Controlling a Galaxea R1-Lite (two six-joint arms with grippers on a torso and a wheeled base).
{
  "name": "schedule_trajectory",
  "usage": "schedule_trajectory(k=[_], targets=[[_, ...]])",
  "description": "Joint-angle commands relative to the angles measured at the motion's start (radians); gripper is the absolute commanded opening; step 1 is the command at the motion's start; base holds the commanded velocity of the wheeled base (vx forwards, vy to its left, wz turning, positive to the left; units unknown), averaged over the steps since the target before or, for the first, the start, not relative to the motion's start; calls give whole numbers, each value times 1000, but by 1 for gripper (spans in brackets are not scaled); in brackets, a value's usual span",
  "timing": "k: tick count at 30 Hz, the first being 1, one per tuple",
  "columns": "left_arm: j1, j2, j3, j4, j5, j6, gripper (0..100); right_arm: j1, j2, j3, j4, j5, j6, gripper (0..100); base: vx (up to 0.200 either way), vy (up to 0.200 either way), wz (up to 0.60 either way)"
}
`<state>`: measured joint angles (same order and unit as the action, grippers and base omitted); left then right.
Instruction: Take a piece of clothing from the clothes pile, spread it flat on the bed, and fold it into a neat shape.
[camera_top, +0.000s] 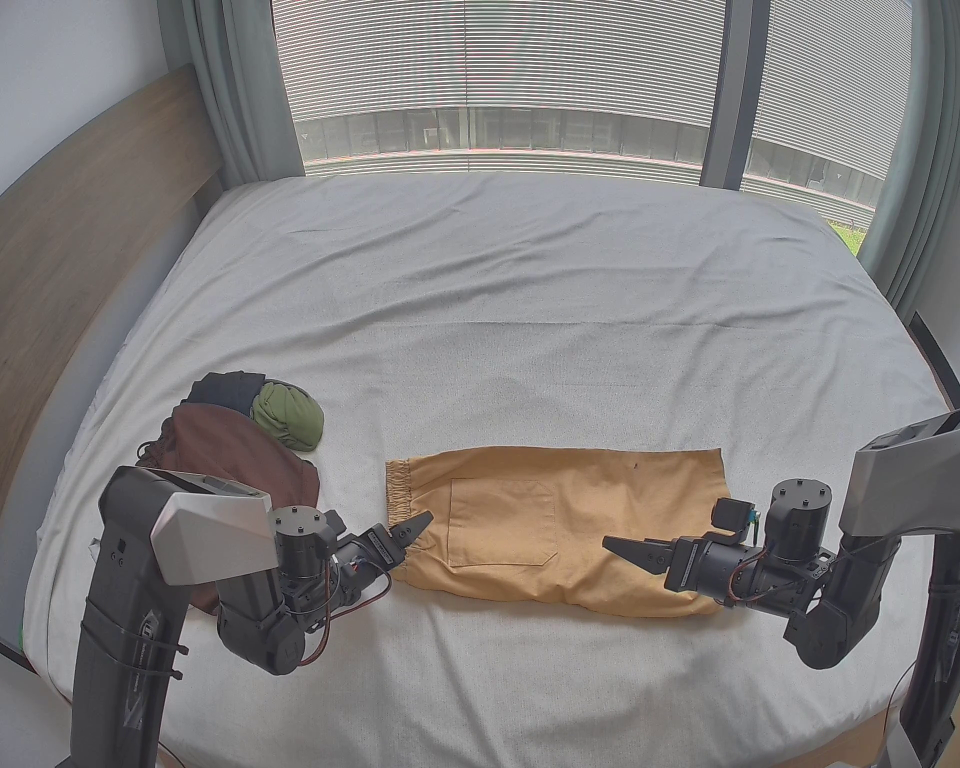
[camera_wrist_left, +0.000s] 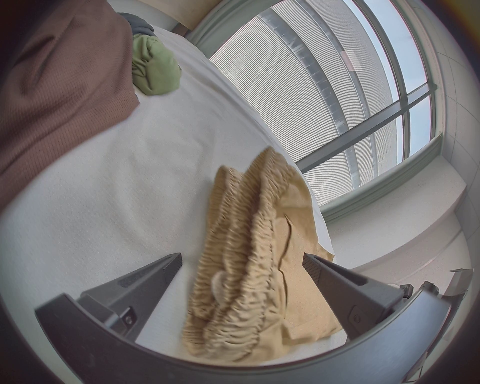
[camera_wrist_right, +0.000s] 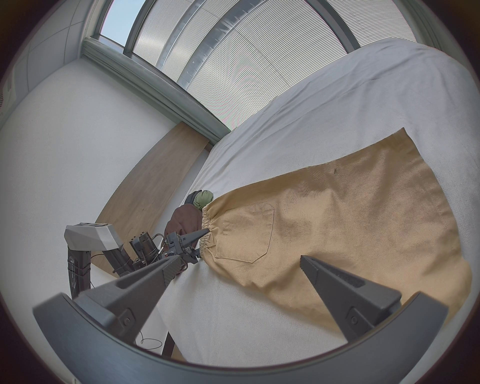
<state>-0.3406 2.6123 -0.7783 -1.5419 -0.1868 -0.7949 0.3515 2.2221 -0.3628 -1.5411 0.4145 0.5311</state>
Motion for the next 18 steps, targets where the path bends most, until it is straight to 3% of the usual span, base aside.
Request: schedule_trajectory(k=[1, 18], targets=[[-23, -2, -6, 5, -13, -3, 100, -3, -2, 2, -1, 0, 0, 100, 0, 0, 0], [-41, 8, -47, 6, -52, -47, 100, -3, 1, 1, -1, 0, 0, 100, 0, 0, 0]])
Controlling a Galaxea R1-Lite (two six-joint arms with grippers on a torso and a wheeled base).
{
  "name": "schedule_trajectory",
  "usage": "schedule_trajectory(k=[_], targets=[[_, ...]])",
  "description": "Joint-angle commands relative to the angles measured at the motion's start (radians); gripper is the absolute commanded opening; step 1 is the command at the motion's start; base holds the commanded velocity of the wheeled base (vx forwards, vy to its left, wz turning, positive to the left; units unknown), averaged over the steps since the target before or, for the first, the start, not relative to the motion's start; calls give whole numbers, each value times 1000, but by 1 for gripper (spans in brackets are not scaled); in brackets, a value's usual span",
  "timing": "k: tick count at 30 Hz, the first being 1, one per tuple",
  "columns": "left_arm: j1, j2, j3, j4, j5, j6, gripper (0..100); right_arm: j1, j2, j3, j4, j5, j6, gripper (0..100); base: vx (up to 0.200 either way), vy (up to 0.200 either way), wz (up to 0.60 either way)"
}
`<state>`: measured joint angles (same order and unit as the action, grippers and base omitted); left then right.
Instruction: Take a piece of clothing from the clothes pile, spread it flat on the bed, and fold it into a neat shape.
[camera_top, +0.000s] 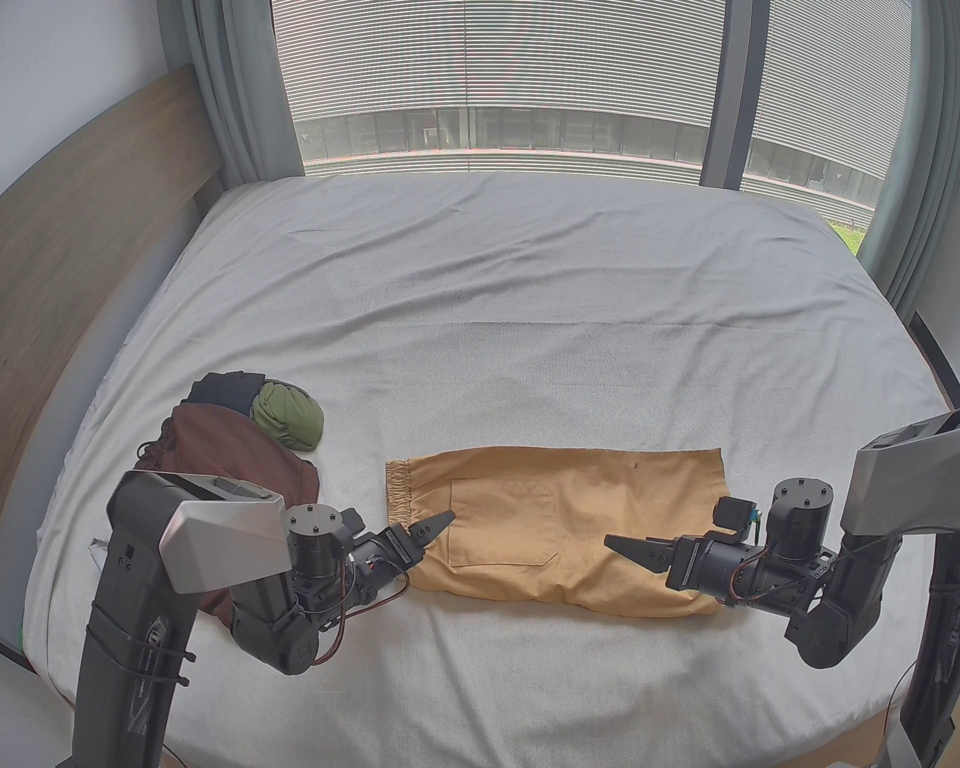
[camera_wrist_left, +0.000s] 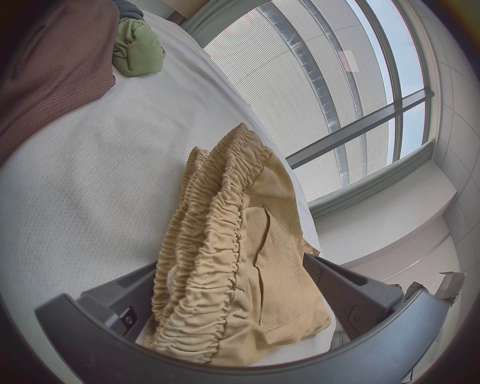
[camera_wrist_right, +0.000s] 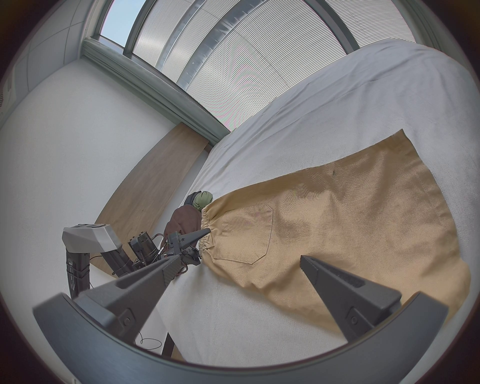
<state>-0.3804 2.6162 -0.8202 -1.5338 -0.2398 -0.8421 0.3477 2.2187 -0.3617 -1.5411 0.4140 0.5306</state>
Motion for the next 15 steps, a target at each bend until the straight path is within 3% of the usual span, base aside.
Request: schedule_trajectory(k=[1, 4, 5, 15], targets=[[-2, 4, -7, -2, 0, 0, 100, 1, 4, 0, -1, 0, 0, 100, 0, 0, 0], [-2, 4, -10, 0, 0, 0, 100, 2, 4, -2, -1, 0, 0, 100, 0, 0, 0], [-2, 4, -10, 0, 0, 0, 0, 2, 6, -2, -1, 0, 0, 100, 0, 0, 0], [26, 7, -13, -9, 14, 3, 0, 2, 12, -2, -1, 0, 0, 100, 0, 0, 0]])
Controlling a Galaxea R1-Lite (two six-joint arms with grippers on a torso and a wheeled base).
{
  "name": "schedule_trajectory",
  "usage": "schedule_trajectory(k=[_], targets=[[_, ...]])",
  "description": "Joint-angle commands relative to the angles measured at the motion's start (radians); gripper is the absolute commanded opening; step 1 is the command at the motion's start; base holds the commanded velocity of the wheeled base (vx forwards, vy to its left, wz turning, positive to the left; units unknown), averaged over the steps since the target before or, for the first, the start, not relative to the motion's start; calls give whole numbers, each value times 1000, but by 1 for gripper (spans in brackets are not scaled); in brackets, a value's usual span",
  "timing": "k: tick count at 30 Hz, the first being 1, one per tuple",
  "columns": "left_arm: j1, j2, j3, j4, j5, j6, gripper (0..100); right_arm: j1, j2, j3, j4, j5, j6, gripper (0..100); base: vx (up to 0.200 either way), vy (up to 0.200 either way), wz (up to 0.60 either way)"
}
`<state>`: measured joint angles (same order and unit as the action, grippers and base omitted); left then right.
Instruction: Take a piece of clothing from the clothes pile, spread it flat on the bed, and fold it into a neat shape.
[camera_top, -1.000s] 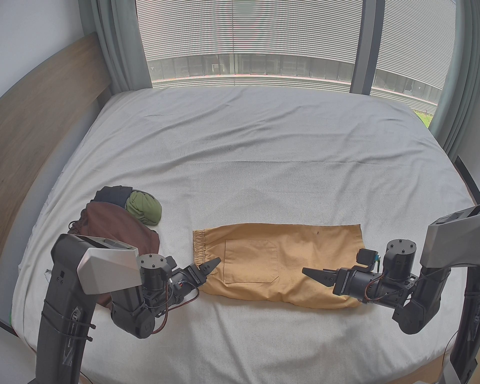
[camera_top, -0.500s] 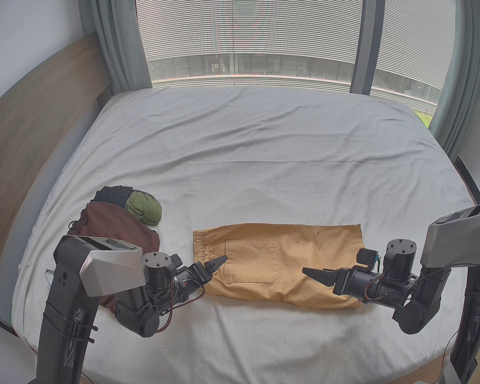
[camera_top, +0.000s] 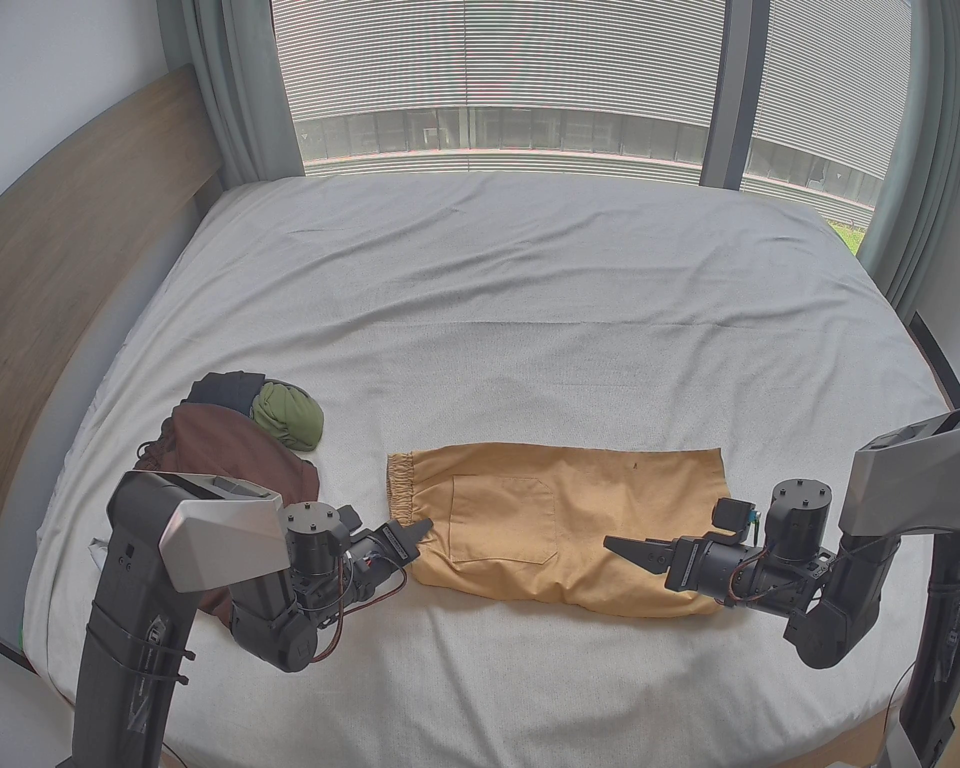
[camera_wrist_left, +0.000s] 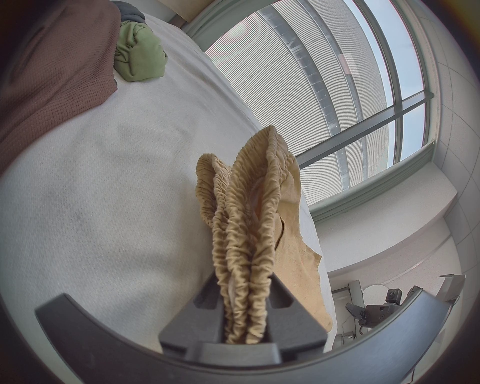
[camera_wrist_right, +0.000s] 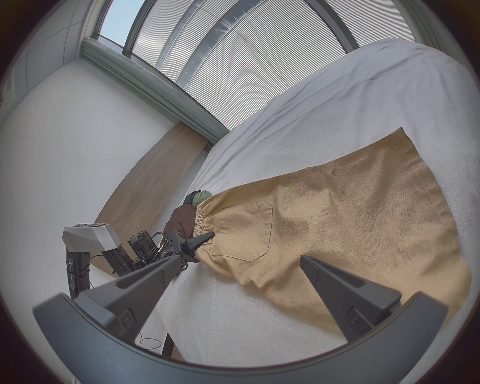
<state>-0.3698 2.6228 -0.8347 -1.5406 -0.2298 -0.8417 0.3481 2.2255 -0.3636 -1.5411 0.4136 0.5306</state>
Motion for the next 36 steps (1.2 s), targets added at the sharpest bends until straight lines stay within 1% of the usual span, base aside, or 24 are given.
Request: schedule_trajectory(k=[1, 4, 9, 13, 19, 31, 36], targets=[[15, 0, 2, -3, 4, 3, 0, 2, 5, 0, -1, 1, 0, 100, 0, 0, 0], [28, -56, 66, -3, 4, 4, 0, 0, 6, 0, -1, 1, 0, 100, 0, 0, 0], [45, -93, 115, -4, 6, 21, 0, -6, 6, 0, -1, 1, 0, 100, 0, 0, 0], [80, -101, 154, -4, 1, 50, 0, -6, 8, -1, -1, 2, 0, 100, 0, 0, 0], [129, -144, 209, -4, -22, 50, 0, -6, 26, -5, -1, 2, 0, 100, 0, 0, 0], [207, -185, 263, -4, -54, 62, 0, -1, 40, -5, -1, 2, 0, 100, 0, 0, 0], [249, -204, 290, -4, -75, 93, 0, 0, 46, -5, -1, 1, -1, 100, 0, 0, 0]])
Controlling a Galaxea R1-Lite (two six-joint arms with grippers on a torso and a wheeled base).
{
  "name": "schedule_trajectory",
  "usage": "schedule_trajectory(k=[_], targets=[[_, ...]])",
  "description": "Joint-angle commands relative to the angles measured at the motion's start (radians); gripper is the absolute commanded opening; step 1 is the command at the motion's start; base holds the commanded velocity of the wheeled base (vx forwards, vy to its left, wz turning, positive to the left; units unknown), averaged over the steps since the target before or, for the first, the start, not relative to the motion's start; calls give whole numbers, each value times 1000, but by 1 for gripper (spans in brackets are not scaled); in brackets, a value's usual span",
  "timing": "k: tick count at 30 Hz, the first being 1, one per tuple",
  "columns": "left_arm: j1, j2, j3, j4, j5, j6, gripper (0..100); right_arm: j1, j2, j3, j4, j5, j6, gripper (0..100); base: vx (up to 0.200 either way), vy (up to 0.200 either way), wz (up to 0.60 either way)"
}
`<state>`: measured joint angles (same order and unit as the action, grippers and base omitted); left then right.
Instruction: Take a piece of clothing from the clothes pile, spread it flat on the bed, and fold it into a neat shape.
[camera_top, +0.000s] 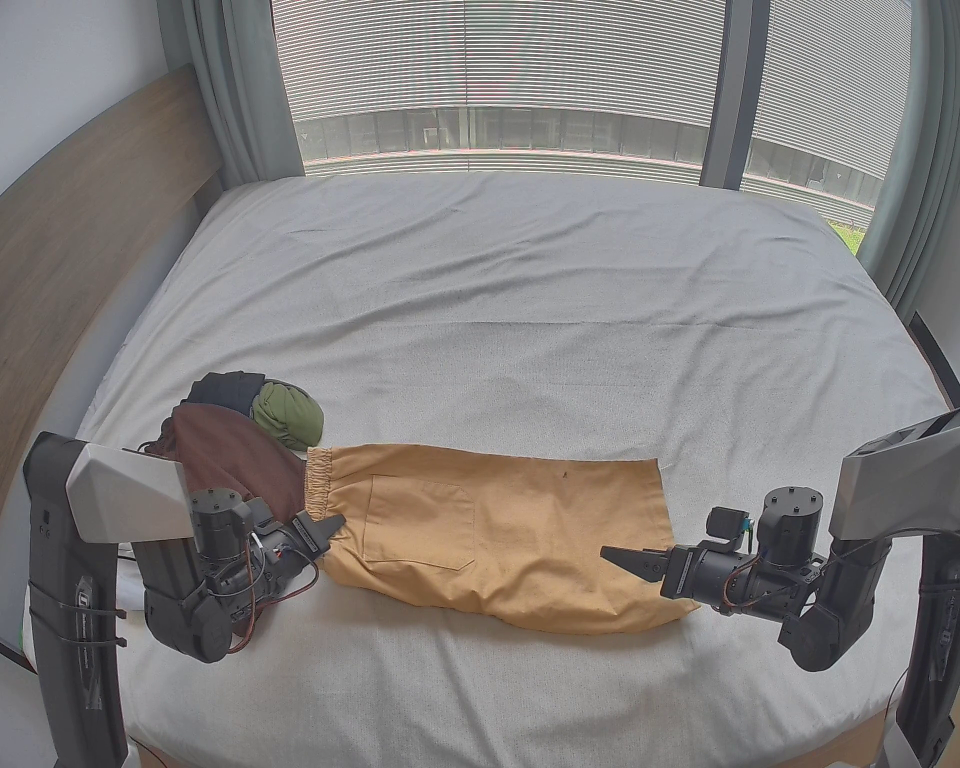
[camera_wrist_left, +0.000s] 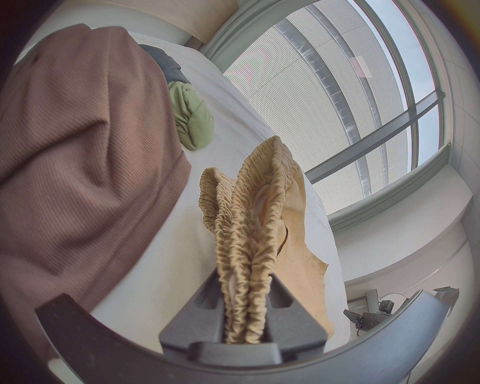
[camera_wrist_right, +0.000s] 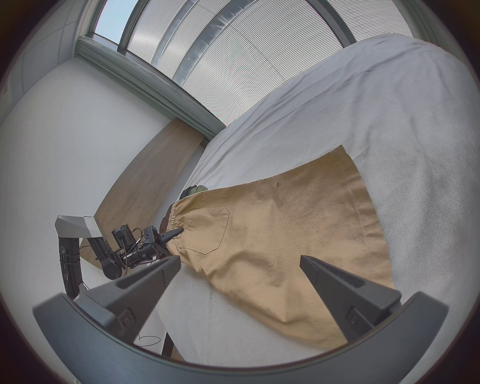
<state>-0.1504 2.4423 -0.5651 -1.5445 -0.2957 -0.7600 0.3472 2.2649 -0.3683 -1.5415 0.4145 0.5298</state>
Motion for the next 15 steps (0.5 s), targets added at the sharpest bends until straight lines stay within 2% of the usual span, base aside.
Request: schedule_trajectory(k=[1, 8, 15], targets=[[37, -28, 28, 0, -16, 18, 0, 1, 7, 0, 0, 0, -1, 100, 0, 0, 0], [72, -68, 88, 0, -72, 45, 0, 3, 8, 0, 0, 0, 1, 100, 0, 0, 0], [57, -91, 93, 0, -75, 54, 0, -1, 5, 0, 0, 0, -1, 100, 0, 0, 0]])
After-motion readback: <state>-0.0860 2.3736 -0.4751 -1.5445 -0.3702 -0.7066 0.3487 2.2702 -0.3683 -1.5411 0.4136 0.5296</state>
